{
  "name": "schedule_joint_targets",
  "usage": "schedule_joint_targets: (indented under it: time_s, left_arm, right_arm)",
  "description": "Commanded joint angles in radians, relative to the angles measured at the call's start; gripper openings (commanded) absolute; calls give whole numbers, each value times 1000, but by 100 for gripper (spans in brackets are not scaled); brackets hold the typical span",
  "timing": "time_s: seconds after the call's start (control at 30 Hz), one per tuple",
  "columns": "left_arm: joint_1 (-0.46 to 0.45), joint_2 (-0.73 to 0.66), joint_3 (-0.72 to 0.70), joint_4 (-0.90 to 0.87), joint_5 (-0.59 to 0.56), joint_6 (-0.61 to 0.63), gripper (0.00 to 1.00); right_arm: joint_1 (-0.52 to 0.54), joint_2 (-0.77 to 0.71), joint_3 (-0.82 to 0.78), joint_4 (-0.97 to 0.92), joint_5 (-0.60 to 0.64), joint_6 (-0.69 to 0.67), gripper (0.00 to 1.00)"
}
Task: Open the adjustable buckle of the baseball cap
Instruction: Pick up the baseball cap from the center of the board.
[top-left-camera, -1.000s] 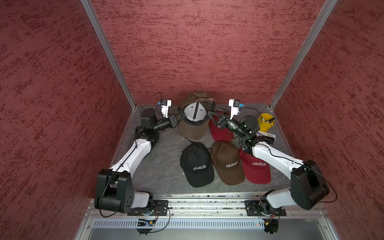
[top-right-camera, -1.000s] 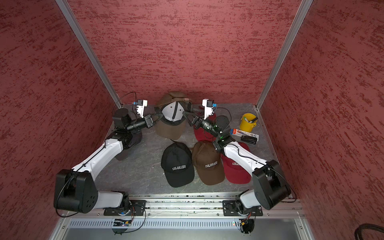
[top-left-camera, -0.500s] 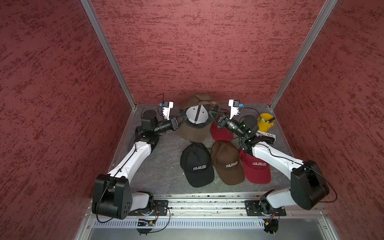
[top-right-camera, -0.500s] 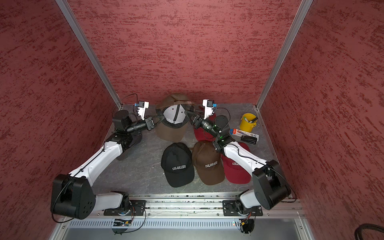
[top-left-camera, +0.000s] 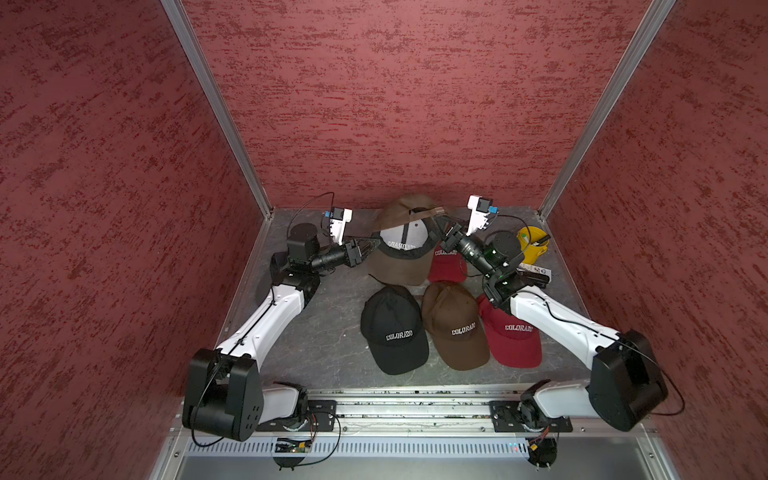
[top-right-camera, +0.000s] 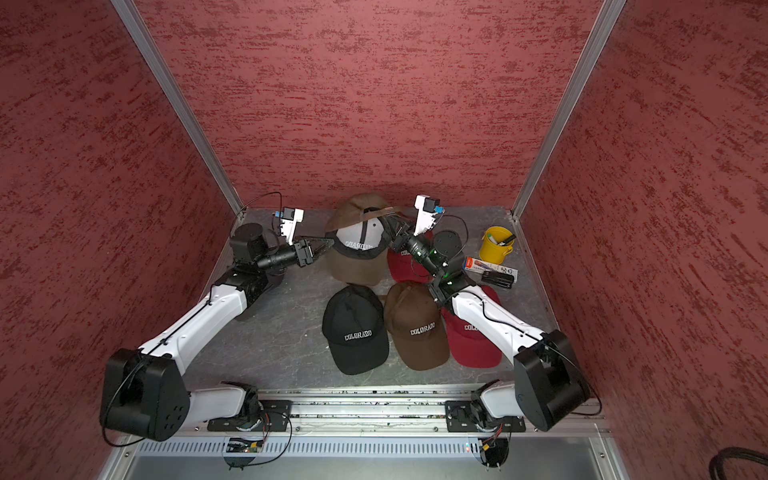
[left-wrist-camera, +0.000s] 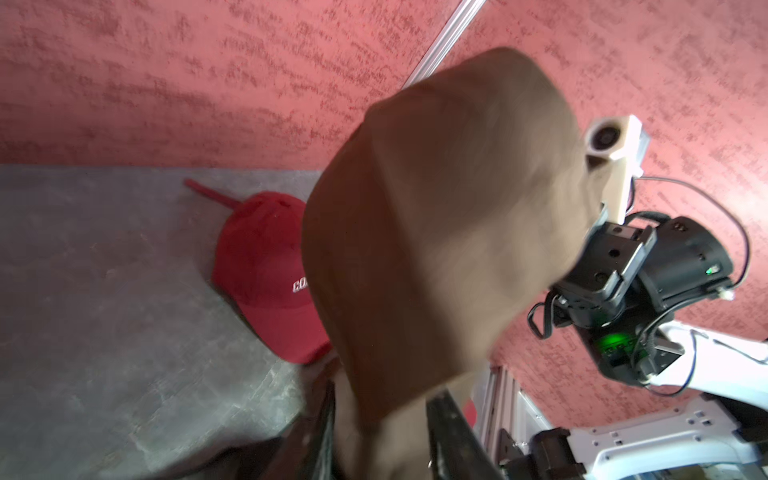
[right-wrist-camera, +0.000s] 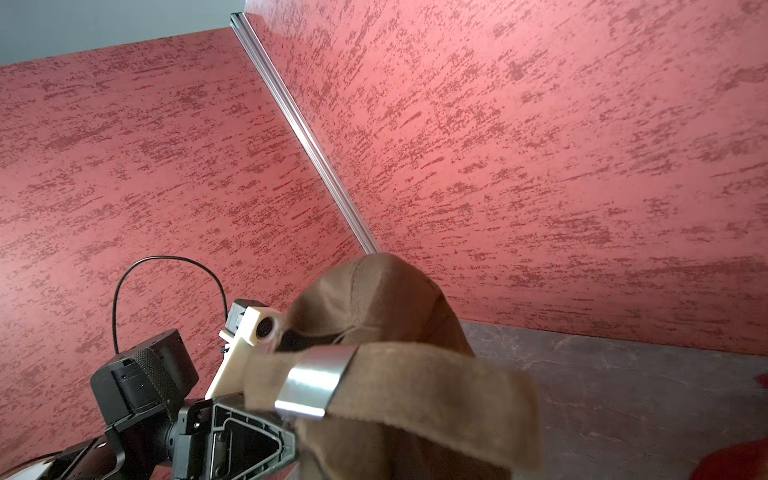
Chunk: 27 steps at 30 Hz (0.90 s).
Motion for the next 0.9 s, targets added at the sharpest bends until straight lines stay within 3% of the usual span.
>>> schedule_joint_targets:
  time_s: [0.0,0.1,0.37,0.87]
  left_arm:
    - [-15,-22,25,-86,-5,58,54]
    - [-24,-42,49,-170,-36,110,62]
    - [-51,-99,176,-336,-116,216,65]
    - [-176,107,639,-596,-108,351,65]
  right_arm:
    - [7,-40,42,-46,61,-64,0]
    - [15,-47,63,-83,79,-104,0]
    - [60,-36,132,-228,120,-259,0]
    - [174,24,175,-301,110,-369,0]
